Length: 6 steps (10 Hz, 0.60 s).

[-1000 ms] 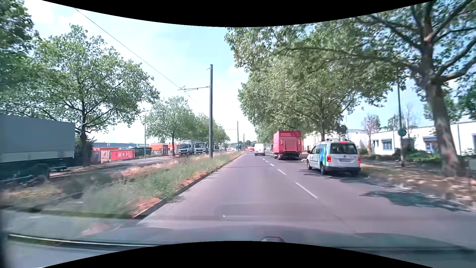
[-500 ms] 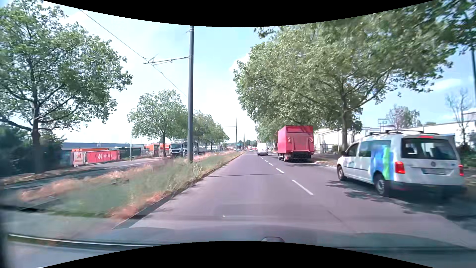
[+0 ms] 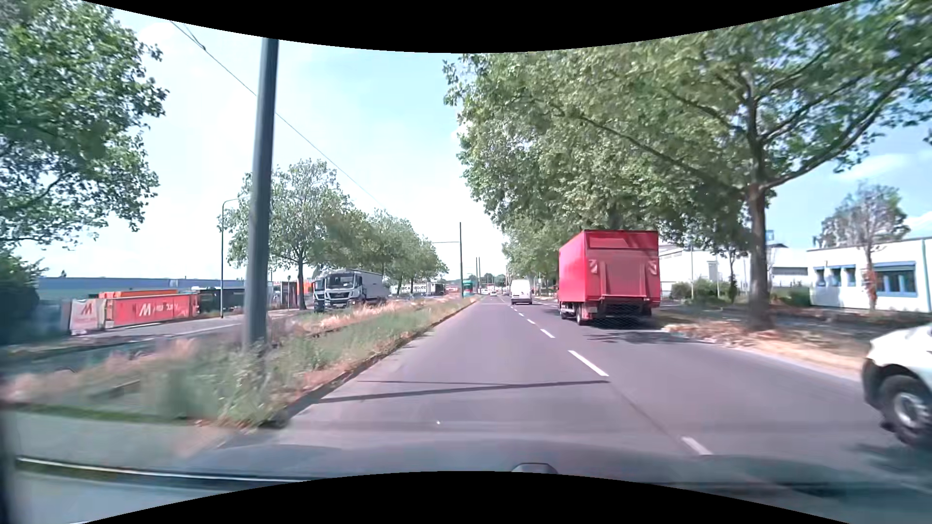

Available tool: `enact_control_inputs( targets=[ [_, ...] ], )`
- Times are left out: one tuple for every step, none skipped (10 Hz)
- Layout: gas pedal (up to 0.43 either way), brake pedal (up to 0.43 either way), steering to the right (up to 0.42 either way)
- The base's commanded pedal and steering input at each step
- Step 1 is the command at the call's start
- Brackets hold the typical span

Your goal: Follow the waypoints while adhering to traffic rules and regulations

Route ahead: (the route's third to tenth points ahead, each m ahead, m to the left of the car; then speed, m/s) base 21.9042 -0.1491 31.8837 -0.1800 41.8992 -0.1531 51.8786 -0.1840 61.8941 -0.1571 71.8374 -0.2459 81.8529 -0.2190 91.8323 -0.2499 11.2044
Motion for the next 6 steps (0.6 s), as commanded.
enact_control_inputs(
  targets=[
    [0.0, 0.0, -0.008],
    [0.0, 0.0, -0.008],
    [0.0, 0.0, -0.008],
    [0.0, 0.0, -0.008],
    [0.0, 0.0, -0.008],
    [0.0, 0.0, -0.008]
  ],
)
